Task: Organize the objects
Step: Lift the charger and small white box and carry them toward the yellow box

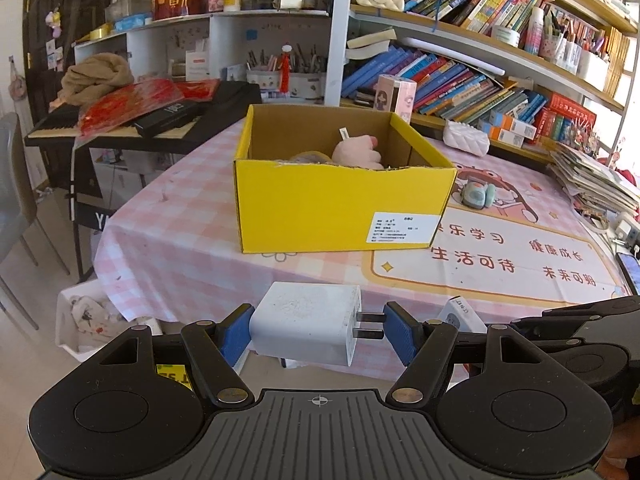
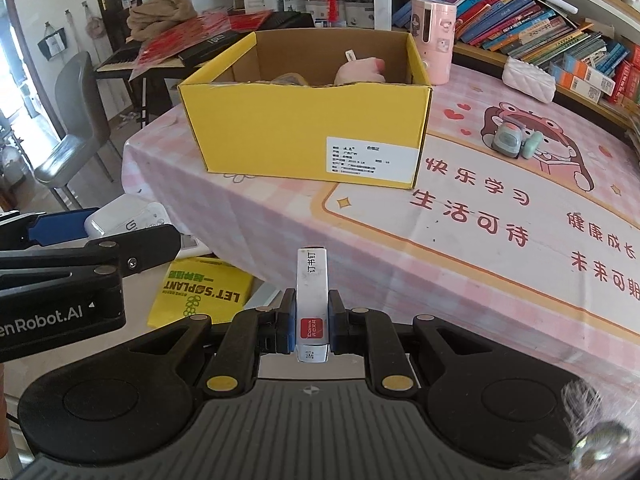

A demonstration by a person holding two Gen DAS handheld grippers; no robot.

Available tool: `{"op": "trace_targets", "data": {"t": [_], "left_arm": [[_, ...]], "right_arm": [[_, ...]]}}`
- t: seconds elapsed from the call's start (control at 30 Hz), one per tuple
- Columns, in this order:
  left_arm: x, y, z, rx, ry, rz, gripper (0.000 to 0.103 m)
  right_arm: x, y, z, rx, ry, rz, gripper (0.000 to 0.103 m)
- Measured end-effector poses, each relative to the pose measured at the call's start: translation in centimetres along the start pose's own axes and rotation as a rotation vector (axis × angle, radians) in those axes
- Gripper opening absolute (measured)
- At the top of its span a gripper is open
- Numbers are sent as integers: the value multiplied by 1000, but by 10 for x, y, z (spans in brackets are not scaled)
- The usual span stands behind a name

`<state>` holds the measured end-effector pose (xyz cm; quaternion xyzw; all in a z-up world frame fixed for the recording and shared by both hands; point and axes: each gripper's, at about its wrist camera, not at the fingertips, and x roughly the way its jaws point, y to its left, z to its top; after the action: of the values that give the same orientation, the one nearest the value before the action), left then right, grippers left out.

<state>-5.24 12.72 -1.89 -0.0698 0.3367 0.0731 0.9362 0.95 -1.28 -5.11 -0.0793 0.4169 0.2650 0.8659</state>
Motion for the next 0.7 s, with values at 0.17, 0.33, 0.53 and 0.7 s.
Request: {"op": "trace_targets", "data": {"t": [0.17, 0.33, 0.53, 0.7], "left_arm": [[-1, 2, 3, 5, -8, -4, 70], [-5, 2, 11, 17, -46, 1, 70], [-10, 6, 33, -8, -105, -3, 70], [-5, 9, 53, -19, -146, 4, 70]], "right_arm": [[-1, 2, 1, -2, -5, -2, 14], [-5, 2, 9, 5, -38, -10, 14], [-14, -2, 30, 1, -136, -26, 14], [-17, -5, 54, -25, -220, -32, 14]]}}
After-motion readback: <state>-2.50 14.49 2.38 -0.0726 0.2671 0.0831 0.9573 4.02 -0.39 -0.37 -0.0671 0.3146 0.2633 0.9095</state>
